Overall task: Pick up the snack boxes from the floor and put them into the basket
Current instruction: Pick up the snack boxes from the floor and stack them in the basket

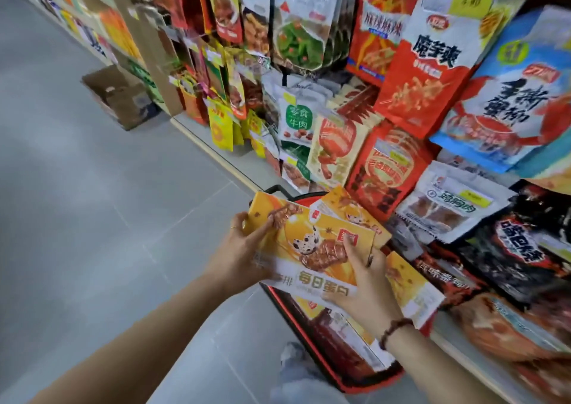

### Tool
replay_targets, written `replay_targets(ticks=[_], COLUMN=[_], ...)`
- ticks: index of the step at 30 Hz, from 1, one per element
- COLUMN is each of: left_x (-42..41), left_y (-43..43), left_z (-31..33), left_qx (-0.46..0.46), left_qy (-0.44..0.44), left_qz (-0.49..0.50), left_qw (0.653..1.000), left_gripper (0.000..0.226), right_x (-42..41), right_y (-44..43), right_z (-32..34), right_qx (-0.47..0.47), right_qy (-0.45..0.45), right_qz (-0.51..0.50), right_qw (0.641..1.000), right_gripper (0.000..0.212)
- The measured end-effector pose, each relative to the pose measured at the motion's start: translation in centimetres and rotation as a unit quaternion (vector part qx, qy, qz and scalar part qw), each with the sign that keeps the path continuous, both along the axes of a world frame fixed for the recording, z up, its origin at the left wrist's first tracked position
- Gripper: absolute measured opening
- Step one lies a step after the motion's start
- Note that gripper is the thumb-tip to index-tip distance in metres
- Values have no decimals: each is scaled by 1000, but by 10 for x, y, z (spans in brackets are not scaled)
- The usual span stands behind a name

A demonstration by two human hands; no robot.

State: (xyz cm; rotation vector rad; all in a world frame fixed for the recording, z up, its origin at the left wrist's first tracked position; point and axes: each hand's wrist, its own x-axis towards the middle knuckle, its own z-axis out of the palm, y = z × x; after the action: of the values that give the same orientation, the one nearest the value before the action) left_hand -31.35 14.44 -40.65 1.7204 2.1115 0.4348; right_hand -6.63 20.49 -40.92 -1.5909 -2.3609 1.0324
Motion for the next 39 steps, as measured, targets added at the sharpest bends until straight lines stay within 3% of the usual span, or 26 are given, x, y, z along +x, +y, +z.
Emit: replay_targets(ticks=[8,15,24,34,39], left_x=[-13,-30,-33,-28,-34], left_y=[85,142,172,193,198], left_z=[-43,-96,-163,-188,-186], left_qx=[-93,-159,-251,-228,-214], left_qy=[0,11,13,40,-3], left_qz=[-91,-201,-236,-263,-264], left_qw=[991,967,939,937,940], left_gripper=[107,108,112,108,85], right_x=[-12,-30,-47,-58,-63], right_y=[43,49,51,72,67], right_z=[-43,-98,-151,-181,-181], right_qx=[-78,-119,-218,-285,-242], right_qy=[-60,-45,-70,-100,-118], right_qz=[-92,-184,-237,-275,-310], right_qw=[991,975,944,913,912], right_gripper=[111,115,111,110,91])
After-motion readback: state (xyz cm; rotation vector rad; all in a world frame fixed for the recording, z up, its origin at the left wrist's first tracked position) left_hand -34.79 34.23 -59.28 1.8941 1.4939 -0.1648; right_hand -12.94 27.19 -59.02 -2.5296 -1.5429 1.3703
